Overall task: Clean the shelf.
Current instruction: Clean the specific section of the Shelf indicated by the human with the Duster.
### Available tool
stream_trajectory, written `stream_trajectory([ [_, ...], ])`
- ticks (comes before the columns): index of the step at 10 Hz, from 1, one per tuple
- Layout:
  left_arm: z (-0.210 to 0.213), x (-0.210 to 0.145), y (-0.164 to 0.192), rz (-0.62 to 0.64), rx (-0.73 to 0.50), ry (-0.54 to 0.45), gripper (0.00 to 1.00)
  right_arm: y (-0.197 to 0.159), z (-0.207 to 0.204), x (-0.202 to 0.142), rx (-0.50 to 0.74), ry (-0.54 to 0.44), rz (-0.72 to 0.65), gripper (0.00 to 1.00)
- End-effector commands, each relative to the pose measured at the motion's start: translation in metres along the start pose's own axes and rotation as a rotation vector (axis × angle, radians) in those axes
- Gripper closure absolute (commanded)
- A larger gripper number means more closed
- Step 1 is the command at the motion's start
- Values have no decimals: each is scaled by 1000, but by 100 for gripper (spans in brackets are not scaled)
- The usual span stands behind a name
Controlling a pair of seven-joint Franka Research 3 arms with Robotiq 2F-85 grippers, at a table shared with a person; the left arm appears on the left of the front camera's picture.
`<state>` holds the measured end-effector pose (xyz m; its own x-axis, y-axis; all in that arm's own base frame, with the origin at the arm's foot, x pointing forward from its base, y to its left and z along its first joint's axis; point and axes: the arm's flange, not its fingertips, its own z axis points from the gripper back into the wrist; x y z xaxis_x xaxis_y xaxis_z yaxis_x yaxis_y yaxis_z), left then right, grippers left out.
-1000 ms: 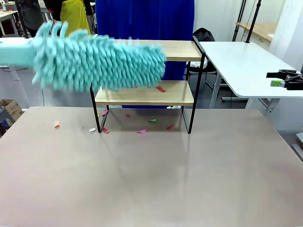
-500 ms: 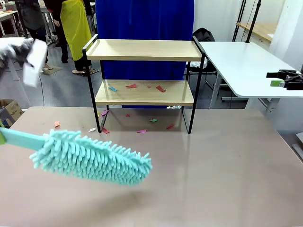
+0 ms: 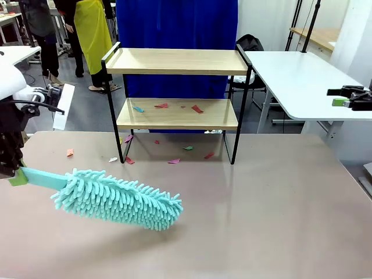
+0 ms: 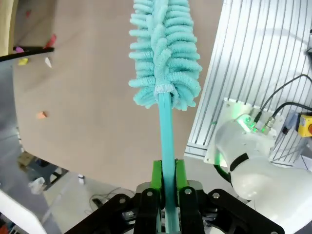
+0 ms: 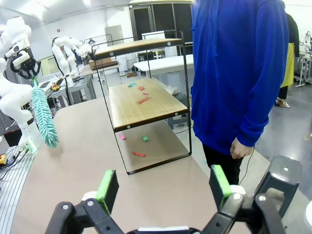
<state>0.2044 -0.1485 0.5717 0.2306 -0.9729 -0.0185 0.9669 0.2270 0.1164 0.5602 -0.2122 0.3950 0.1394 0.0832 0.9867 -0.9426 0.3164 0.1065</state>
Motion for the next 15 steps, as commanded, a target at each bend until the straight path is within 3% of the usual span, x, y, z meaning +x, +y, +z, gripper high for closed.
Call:
stream_trajectory([
  [1,10,1,-10,-1,10,13,87,1,-1,3,0,-2,4,0],
  [15,10,1,-10,-1,10,13,87,1,-1,3,0,-2,4,0],
])
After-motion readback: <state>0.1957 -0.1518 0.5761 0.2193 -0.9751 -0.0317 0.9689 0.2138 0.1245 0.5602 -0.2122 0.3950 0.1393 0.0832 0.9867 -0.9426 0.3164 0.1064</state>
